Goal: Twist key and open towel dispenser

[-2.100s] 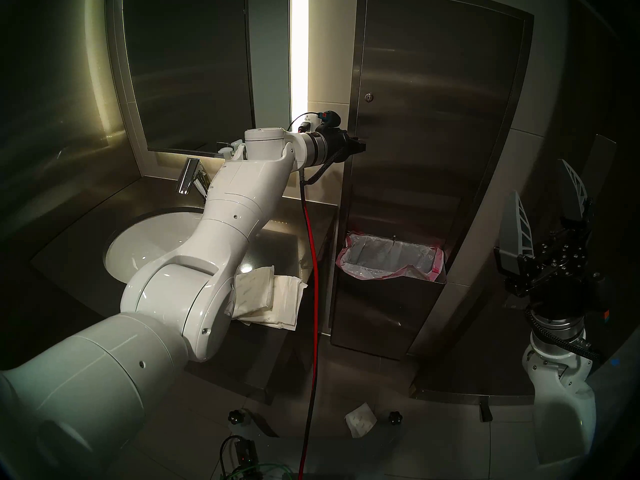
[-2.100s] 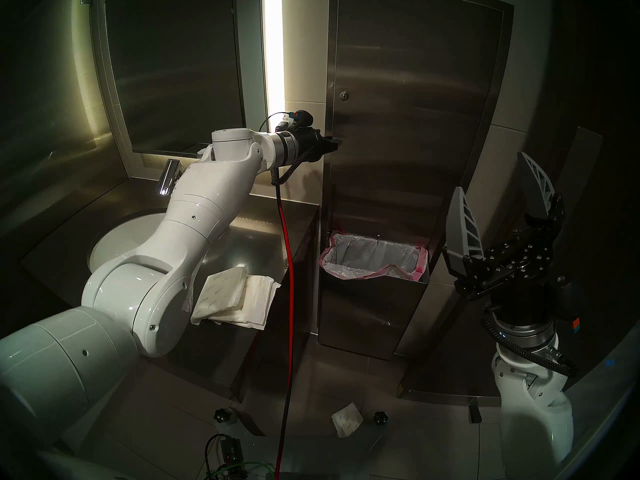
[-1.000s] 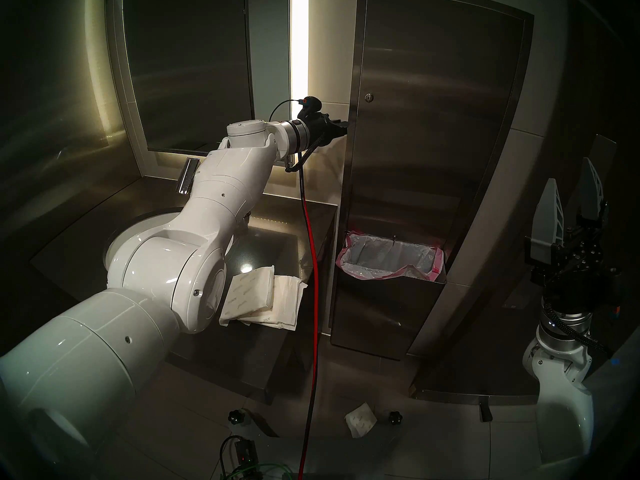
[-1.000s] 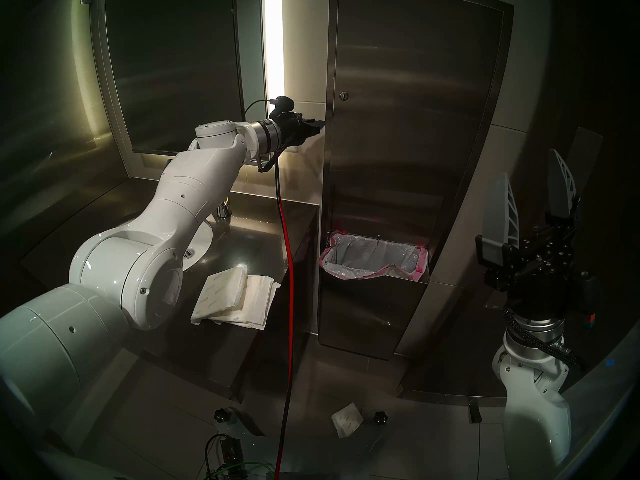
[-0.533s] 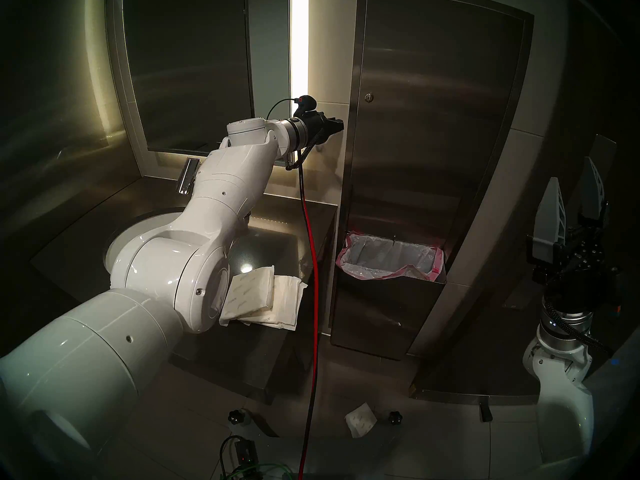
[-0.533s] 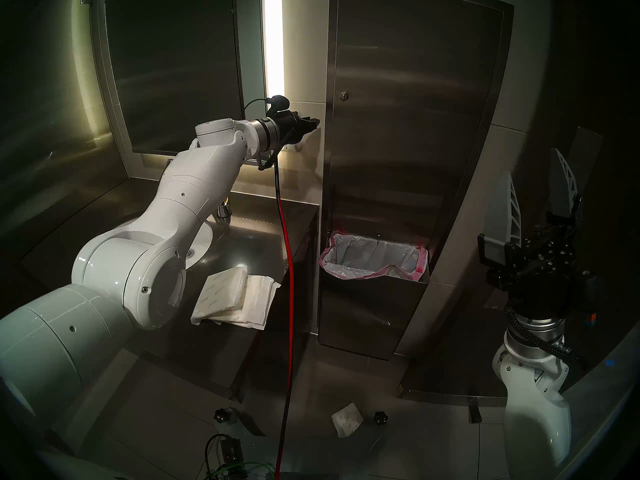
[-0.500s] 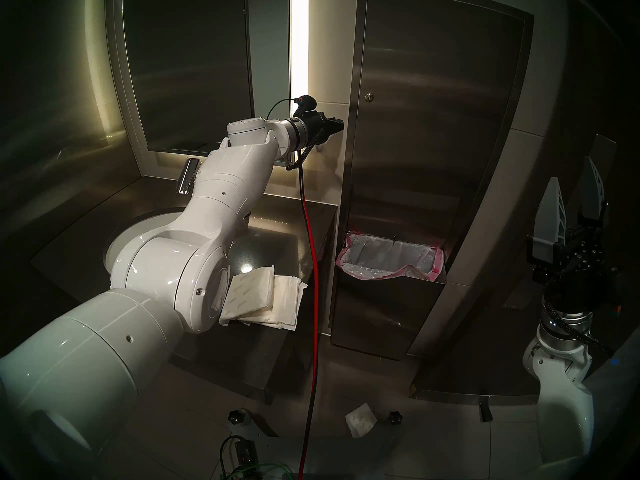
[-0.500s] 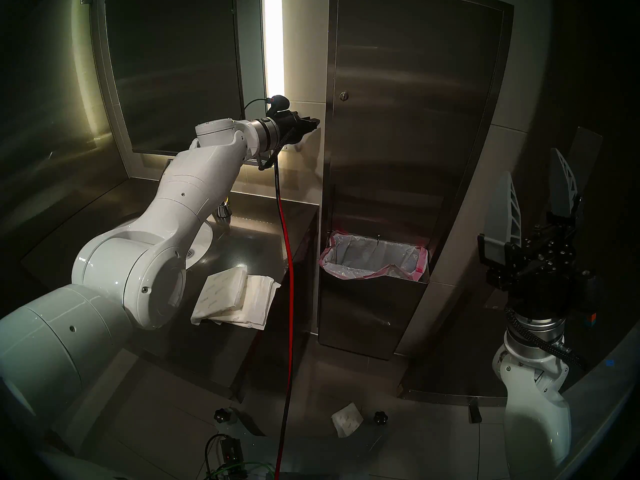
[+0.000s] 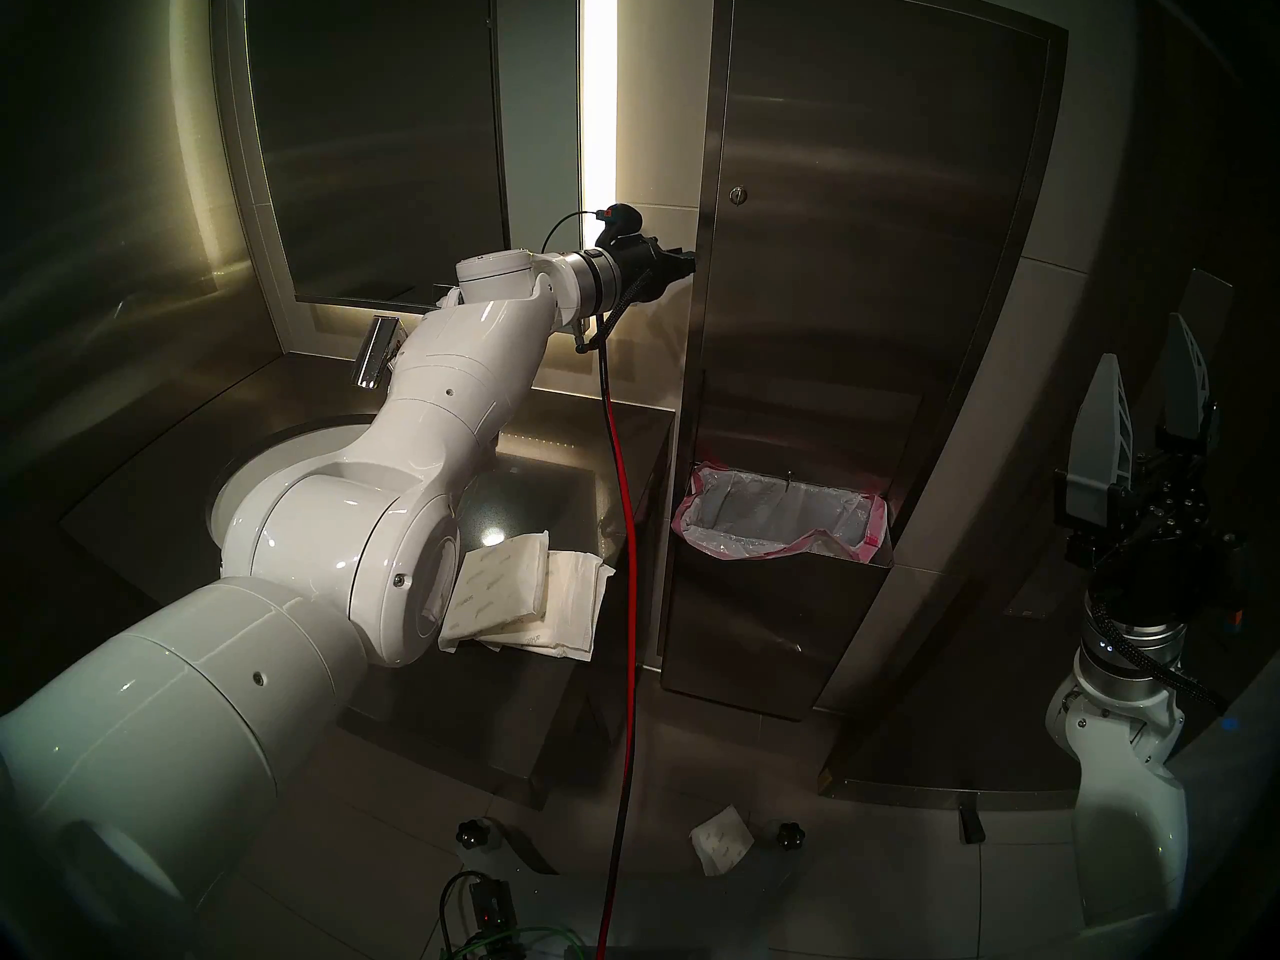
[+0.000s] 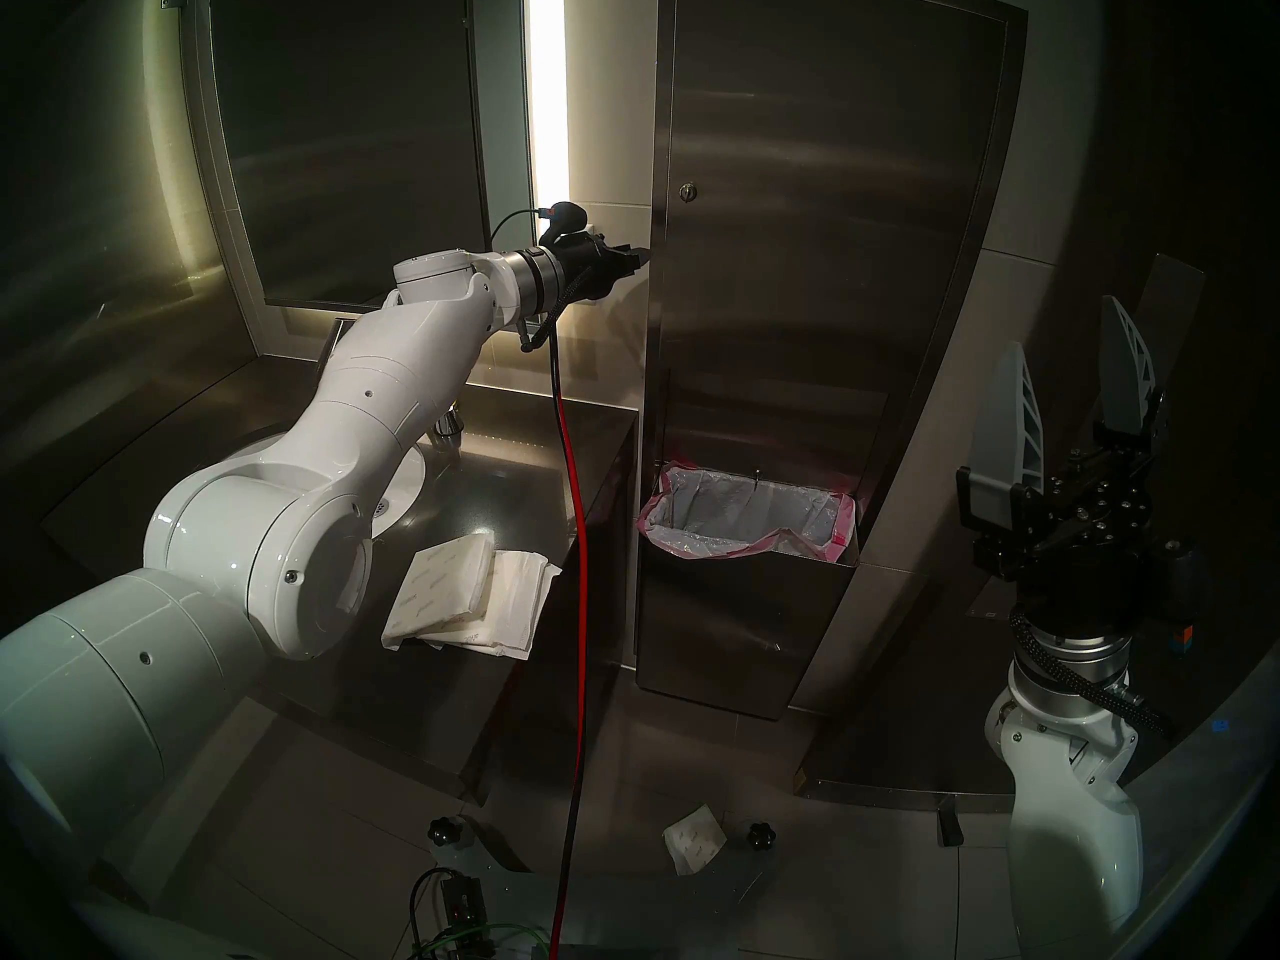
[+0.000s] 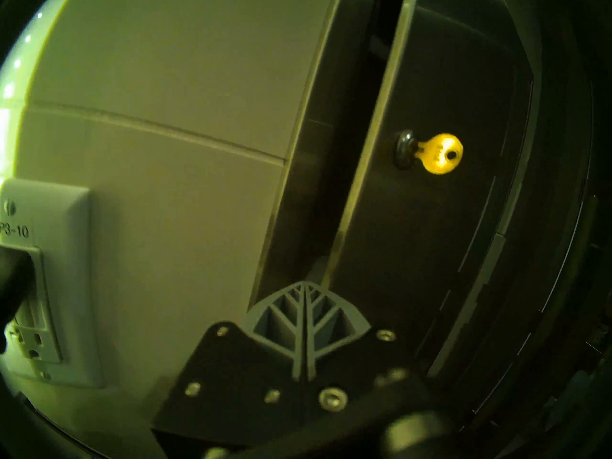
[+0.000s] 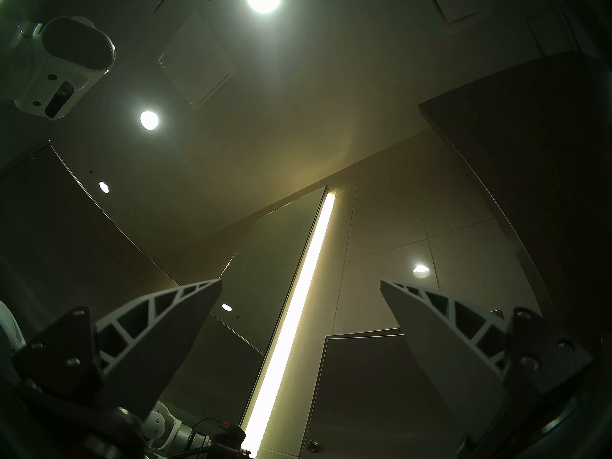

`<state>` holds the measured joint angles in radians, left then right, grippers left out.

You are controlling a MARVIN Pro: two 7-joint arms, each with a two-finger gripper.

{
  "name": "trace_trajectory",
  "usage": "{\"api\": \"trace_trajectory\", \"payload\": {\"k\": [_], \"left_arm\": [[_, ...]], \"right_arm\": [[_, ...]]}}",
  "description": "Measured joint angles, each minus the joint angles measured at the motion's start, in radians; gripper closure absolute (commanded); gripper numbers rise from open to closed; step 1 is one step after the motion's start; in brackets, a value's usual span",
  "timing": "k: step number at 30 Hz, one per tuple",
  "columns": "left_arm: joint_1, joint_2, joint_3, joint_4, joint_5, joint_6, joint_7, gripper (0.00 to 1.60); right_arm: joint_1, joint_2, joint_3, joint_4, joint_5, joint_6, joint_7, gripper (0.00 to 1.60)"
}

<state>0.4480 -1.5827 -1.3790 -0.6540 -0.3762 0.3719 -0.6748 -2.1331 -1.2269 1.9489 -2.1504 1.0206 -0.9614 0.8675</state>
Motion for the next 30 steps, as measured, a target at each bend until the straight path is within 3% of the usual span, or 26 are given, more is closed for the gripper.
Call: {"api": "trace_trajectory", "payload": {"k": [12,30], "left_arm": [[-0.033,0.013,0.004,0.082,-0.002,-0.005,-0.02,1.6],[-0.116,-0.025,-0.008,0.225,-0.008,-0.042,-0.016,1.6]], "right_arm": [[0.0,0.001,0.0,0.0,-0.001,0.0,0.0,0.0],[0.0,0.004,-0.001,0.0,-0.018,0.0,0.0,0.0]]}}
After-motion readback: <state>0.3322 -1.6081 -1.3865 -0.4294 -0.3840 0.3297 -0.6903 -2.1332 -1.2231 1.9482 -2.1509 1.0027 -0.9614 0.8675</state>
